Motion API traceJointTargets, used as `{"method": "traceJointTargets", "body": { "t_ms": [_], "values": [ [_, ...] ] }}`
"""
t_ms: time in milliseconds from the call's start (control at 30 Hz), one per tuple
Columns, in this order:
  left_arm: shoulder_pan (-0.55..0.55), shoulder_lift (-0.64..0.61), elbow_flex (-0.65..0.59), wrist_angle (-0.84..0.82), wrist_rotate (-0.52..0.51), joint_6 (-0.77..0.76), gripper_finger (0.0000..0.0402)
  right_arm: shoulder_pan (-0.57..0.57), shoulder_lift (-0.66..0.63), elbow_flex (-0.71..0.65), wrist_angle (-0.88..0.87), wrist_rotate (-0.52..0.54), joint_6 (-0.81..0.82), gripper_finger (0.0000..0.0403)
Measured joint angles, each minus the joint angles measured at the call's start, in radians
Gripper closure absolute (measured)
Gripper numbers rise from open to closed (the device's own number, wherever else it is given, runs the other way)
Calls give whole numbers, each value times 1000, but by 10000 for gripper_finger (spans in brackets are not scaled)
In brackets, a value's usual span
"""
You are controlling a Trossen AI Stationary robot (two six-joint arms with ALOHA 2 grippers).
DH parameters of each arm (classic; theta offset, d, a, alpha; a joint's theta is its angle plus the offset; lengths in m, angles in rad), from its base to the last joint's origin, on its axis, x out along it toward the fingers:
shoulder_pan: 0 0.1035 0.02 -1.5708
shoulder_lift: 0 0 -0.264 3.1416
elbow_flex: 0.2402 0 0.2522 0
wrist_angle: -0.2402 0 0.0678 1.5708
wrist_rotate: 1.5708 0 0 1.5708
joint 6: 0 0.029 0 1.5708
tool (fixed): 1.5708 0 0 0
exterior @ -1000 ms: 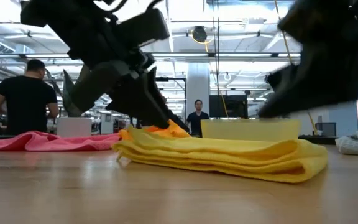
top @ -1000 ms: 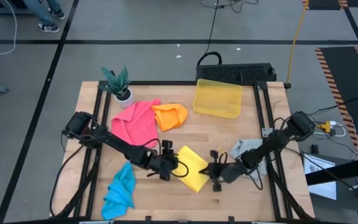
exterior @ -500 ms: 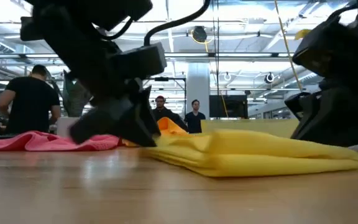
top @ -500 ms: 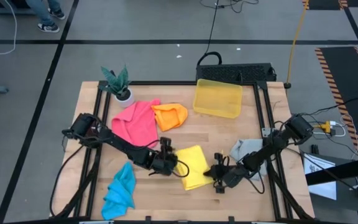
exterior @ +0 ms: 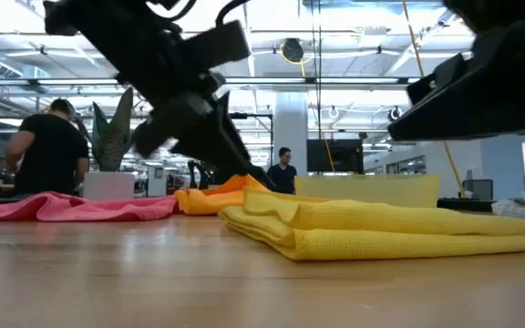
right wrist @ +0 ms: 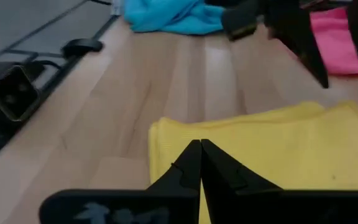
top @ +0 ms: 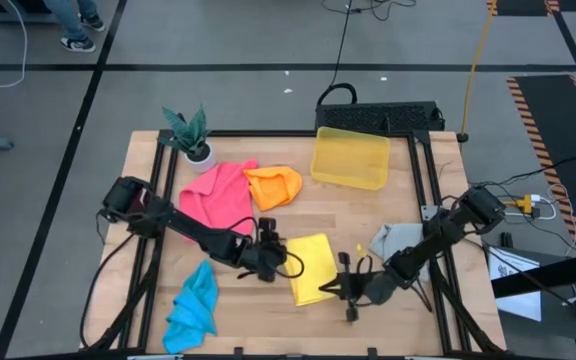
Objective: Fold microfiber towels
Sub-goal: Fold the yellow kitchen towel
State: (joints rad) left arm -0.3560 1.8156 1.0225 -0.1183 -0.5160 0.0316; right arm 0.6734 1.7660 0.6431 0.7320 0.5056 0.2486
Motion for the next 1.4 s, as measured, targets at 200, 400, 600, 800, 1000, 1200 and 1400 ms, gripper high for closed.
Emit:
{"method": "traceJointTargets", "body": {
  "t_ms": [200,400,600,800,1000,1200,1400],
  "values": [
    [-39,24,0,46,150,-113,243,-27,128,123,-36,-29,-57,403],
    [-42,75,-1,29,133,-115,243,-47,199,252,-202,-8,-50,403],
    [8,110,0,29,103,-94,243,-37,167,261,-285,-147,-52,403],
    [37,113,1,24,99,-100,243,-20,123,263,-261,-86,-134,396],
    [37,113,0,37,96,-90,243,-43,179,313,-213,-116,-105,345],
    [37,113,0,39,96,-95,243,-54,226,421,-354,-3,-76,285],
    [28,114,0,41,92,-97,243,-81,217,440,-457,-10,105,278]
  ]
}}
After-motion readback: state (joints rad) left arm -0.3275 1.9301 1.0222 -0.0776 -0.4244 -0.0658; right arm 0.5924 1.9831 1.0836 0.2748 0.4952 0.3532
